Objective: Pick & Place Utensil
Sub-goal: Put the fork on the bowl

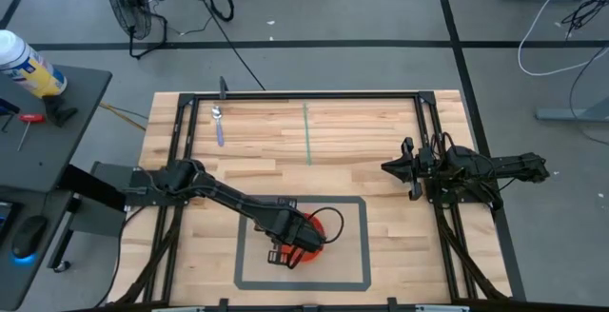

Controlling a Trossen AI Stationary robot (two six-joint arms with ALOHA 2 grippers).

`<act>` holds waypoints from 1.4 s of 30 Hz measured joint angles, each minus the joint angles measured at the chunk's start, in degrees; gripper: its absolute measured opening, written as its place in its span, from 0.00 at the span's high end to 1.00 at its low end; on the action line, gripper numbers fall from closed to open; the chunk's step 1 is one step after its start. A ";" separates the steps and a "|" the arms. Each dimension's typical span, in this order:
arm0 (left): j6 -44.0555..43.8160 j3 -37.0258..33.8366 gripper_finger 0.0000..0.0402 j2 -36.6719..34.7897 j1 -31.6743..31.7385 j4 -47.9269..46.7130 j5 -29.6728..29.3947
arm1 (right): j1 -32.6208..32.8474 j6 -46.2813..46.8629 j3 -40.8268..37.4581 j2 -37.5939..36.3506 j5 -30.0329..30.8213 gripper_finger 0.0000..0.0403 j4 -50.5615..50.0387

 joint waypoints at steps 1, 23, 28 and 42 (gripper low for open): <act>0.17 0.04 0.95 0.00 0.00 0.34 -0.01 | -0.01 0.02 0.00 0.00 0.00 0.91 0.00; 0.48 0.02 0.95 0.28 0.00 1.58 0.99 | 0.00 0.00 0.00 0.00 0.00 0.91 0.02; 0.48 0.02 0.95 0.28 -0.15 0.85 1.02 | -0.01 0.01 0.00 0.02 0.01 0.91 0.02; 1.31 0.00 0.95 1.31 -0.50 0.61 0.56 | 0.01 0.00 0.00 0.00 0.02 0.91 0.00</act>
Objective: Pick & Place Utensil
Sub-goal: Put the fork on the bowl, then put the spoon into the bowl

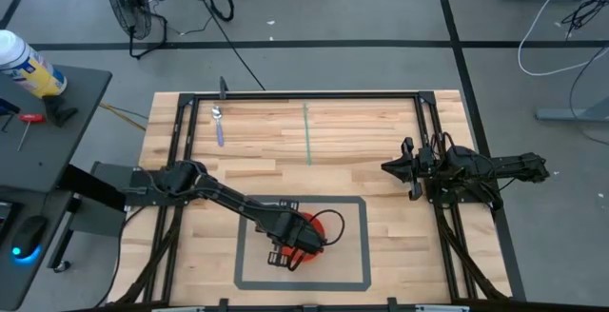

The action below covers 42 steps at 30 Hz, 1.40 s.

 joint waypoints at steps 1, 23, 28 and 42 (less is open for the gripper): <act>0.00 0.00 0.95 0.00 0.00 0.04 -0.02 | -0.02 0.01 0.00 0.00 -0.02 0.91 -0.03; 0.07 0.01 0.79 0.09 -0.01 0.28 -0.66 | -0.02 0.00 0.00 0.01 -0.02 0.91 0.02; 0.09 0.00 0.80 -0.04 0.00 0.26 -0.66 | -0.01 0.01 0.00 0.00 -0.01 0.91 0.02; 1.79 0.09 0.73 -10.21 -0.34 0.42 -7.48 | -0.01 0.02 0.00 0.01 -0.02 0.91 0.02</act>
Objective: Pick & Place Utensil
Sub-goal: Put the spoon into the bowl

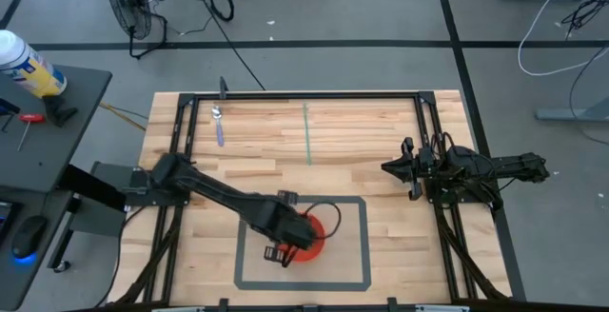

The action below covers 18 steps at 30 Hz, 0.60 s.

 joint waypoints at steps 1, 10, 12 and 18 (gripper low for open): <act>-0.33 0.00 0.73 -1.83 0.06 -0.63 -2.04 | -0.01 0.00 0.00 0.01 0.00 0.91 0.00; -18.80 0.00 0.72 -17.29 3.87 -16.86 -24.32 | 0.00 0.00 0.00 -0.01 0.01 0.91 -0.01; -24.01 -0.04 0.72 -19.70 5.18 -20.00 -27.94 | 0.00 -0.02 0.00 0.00 0.00 0.91 0.00; -31.14 -8.39 0.72 -28.30 11.02 -19.31 -32.20 | -0.01 -0.02 0.00 0.01 0.00 0.91 0.09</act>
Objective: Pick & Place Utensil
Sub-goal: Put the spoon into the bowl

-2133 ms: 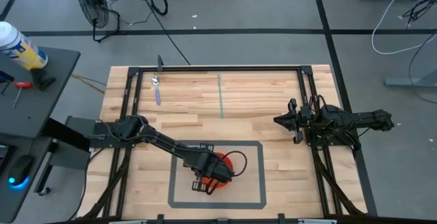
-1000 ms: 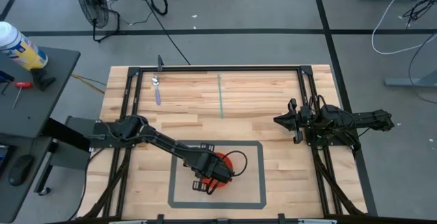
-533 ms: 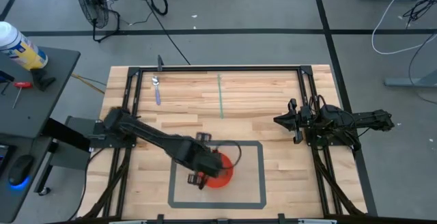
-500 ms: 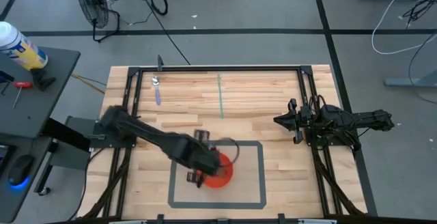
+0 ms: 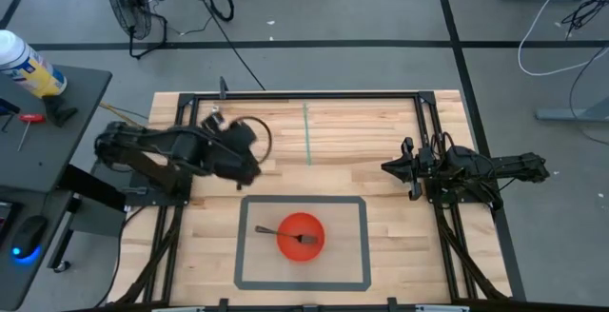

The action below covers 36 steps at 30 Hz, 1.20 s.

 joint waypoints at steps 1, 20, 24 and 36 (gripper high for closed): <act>-1.45 -2.80 0.72 -1.35 1.25 0.01 -0.26 | 0.02 0.00 0.00 -0.01 0.01 0.91 0.03; -7.10 -47.66 0.72 -12.55 33.43 30.62 4.27 | 0.00 0.02 0.00 -0.02 0.02 0.91 -0.09; -3.30 -54.41 0.72 -12.55 39.90 39.32 10.76 | 0.02 0.00 0.00 0.00 0.00 0.91 -0.09; -1.30 -70.09 0.72 -14.03 50.30 62.75 18.28 | 0.00 0.02 0.00 -0.02 0.00 0.91 -0.09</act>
